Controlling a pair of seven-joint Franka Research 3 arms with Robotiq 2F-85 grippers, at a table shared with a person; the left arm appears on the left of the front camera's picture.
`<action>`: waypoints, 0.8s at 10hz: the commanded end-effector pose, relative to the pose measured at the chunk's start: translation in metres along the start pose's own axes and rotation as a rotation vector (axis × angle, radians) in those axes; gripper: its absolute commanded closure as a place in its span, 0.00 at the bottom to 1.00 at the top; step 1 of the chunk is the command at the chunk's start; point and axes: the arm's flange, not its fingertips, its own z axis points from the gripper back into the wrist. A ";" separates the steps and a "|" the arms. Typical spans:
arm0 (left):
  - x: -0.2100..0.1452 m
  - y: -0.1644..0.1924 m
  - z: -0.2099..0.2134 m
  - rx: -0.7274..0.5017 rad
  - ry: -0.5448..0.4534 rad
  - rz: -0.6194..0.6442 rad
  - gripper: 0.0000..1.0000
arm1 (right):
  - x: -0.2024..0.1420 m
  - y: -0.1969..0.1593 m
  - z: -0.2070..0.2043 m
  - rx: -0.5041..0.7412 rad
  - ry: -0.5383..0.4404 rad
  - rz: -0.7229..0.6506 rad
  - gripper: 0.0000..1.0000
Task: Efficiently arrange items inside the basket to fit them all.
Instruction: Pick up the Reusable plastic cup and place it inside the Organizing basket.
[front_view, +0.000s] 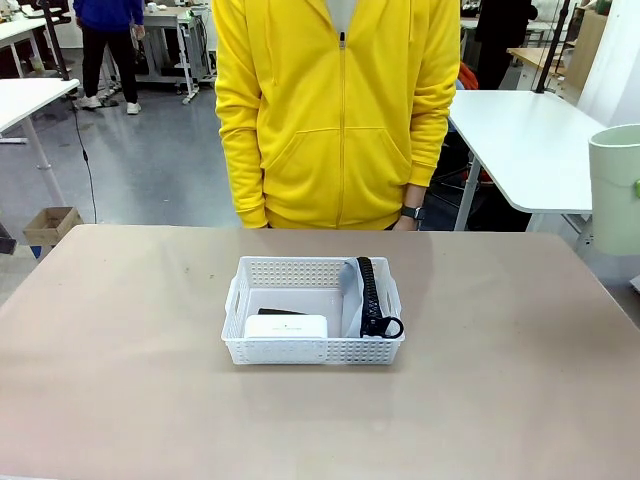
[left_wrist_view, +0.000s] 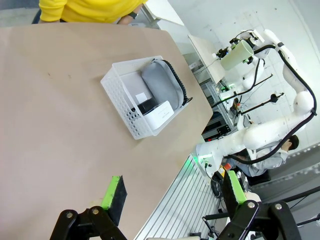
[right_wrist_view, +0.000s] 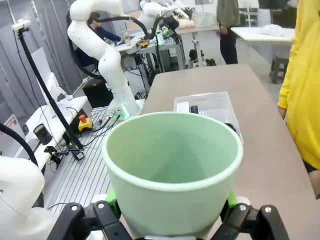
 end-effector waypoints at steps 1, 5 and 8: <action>0.001 -0.002 -0.002 -0.013 -0.021 -0.018 0.00 | -0.003 -0.002 0.000 -0.005 -0.022 0.029 1.00; 0.001 -0.002 -0.002 -0.013 -0.021 -0.018 0.00 | -0.003 -0.002 0.000 -0.005 -0.022 0.029 1.00; 0.001 -0.002 -0.002 -0.013 -0.021 -0.018 0.00 | 0.041 0.006 -0.049 0.037 0.045 -0.026 0.11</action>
